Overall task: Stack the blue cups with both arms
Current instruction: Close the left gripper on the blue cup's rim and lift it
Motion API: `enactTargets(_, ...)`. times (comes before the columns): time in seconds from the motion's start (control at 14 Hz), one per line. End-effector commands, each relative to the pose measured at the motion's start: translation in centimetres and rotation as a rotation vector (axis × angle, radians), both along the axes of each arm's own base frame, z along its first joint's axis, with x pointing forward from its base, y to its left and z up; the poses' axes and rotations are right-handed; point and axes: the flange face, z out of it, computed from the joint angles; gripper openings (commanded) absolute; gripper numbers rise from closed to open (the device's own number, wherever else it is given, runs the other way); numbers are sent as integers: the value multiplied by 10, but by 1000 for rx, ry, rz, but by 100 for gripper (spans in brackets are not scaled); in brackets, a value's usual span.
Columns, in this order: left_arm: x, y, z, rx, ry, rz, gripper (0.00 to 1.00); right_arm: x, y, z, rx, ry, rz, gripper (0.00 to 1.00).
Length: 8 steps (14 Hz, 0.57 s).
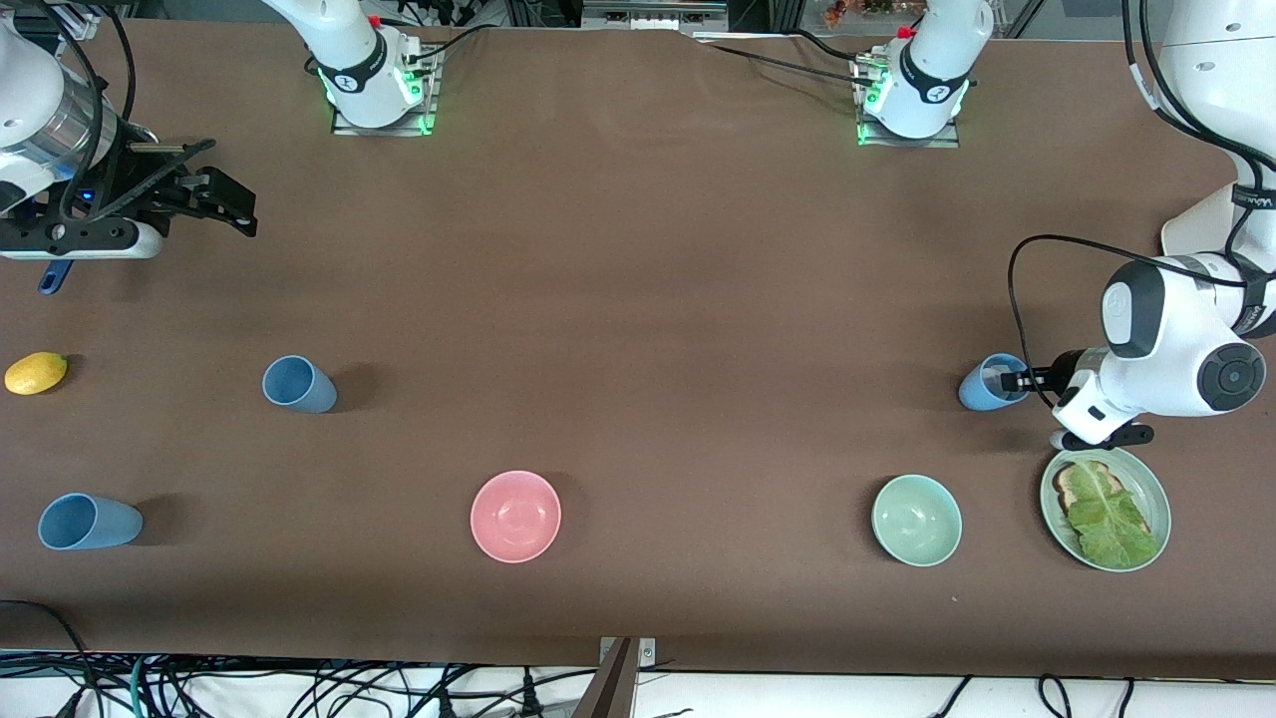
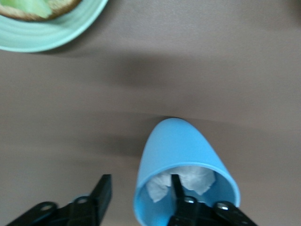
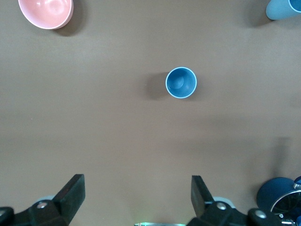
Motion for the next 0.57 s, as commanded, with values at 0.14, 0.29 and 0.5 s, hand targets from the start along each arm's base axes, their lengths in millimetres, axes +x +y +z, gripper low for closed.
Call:
enactTargets(0.14,-3,-1,6,-13,-7,56,0,1,2,6,13,4,-5,100)
enactTargets(0.29,-2,-1,7,-13,-10,56,0,-1,1,9,14,0,-4,100)
enactTargets(0.5,1,-6,21,-14,-4,50,0,0,0,9,15,0,-7,100)
